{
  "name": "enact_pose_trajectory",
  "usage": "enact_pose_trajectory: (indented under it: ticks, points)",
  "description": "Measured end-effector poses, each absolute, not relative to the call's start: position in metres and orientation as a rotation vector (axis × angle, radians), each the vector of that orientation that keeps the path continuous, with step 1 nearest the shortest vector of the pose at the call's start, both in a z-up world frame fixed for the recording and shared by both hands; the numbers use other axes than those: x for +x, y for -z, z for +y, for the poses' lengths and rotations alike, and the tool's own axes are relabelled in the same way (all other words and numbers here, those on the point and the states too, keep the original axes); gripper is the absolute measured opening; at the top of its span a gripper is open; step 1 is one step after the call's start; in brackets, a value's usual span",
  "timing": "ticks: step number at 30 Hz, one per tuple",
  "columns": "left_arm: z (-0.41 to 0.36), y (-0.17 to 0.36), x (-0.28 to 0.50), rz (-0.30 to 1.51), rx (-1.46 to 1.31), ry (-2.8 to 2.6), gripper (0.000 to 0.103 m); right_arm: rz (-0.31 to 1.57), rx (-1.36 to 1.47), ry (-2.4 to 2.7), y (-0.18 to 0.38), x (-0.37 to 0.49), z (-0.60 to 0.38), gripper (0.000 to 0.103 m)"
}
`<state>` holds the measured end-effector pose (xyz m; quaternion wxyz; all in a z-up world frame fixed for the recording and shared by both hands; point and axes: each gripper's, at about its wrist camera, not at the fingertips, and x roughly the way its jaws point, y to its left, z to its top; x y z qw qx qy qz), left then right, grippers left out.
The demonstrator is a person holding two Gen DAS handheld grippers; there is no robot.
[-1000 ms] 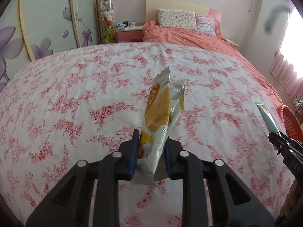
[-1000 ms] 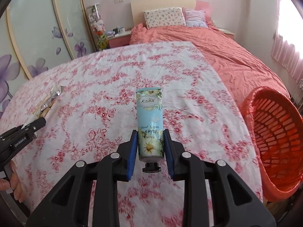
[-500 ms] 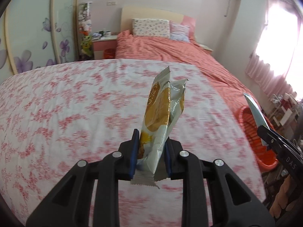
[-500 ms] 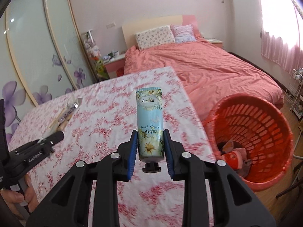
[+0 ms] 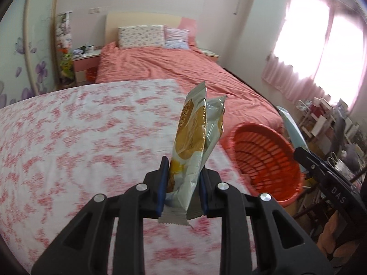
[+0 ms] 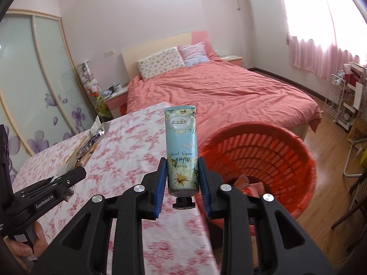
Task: Collect trash
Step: 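Carry the wrapper and tube to the orange basket and release both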
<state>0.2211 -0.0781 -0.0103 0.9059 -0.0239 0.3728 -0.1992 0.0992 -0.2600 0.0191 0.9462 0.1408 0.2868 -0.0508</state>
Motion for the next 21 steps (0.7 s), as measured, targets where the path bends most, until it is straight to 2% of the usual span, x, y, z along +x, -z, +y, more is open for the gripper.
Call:
enact_pose_trajectory:
  ticks: [10,18,21]
  points:
    - [-0.176,0.004,0.221,0.759,-0.029,0.594,0.024,0.564,0.371,0.204,-0.013,0.092,-0.328,0.028]
    - [-0.245,0.025,0.234,0.799,0.008,0.678,0.026,0.567,0.438,0.233,-0.001,0.103,-0.362,0.028]
    - [-0.261,0.039,0.245,0.824,0.035,0.661,0.035,0.582,0.466,0.228,0.007,0.114,-0.373,0.028]
